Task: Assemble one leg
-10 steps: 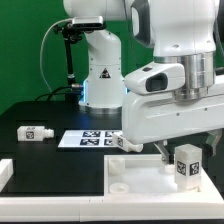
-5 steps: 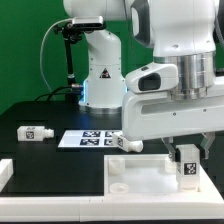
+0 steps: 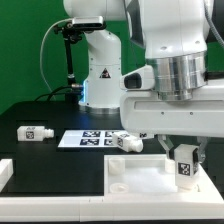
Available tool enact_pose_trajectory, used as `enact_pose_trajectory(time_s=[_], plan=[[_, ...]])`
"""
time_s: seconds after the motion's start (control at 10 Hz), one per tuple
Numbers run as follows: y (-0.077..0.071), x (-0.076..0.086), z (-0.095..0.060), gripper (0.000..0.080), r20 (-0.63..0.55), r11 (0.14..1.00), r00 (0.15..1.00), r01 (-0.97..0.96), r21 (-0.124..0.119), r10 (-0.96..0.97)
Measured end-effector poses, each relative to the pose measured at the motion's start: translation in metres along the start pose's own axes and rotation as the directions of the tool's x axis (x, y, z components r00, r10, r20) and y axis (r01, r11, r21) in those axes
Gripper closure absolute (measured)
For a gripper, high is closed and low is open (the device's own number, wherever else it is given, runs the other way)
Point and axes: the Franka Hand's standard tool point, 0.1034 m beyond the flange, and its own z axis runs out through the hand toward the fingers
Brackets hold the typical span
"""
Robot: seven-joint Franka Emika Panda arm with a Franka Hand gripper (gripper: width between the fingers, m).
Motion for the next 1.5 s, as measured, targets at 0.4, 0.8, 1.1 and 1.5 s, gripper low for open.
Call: enact_pose_trajectory(time_s=[0.4,0.8,1.1,1.5], plan=[[0.000,-0.003,0.000,0.0512,0.011,0.946,0.946,-0.325,0.011,0.325],[0.008,-0.008,0.002,0.0182,0.040,0.994,0.995,0.093,-0.055,-0.091],[0.001,-0.011,-0.002,0.0151,0.076,0.877,0.879,0.476,-0.071,-0.471],[0.001,-0.009,0.001,0.0151,0.096,0.639,0.641,0.767,-0.053,-0.761]])
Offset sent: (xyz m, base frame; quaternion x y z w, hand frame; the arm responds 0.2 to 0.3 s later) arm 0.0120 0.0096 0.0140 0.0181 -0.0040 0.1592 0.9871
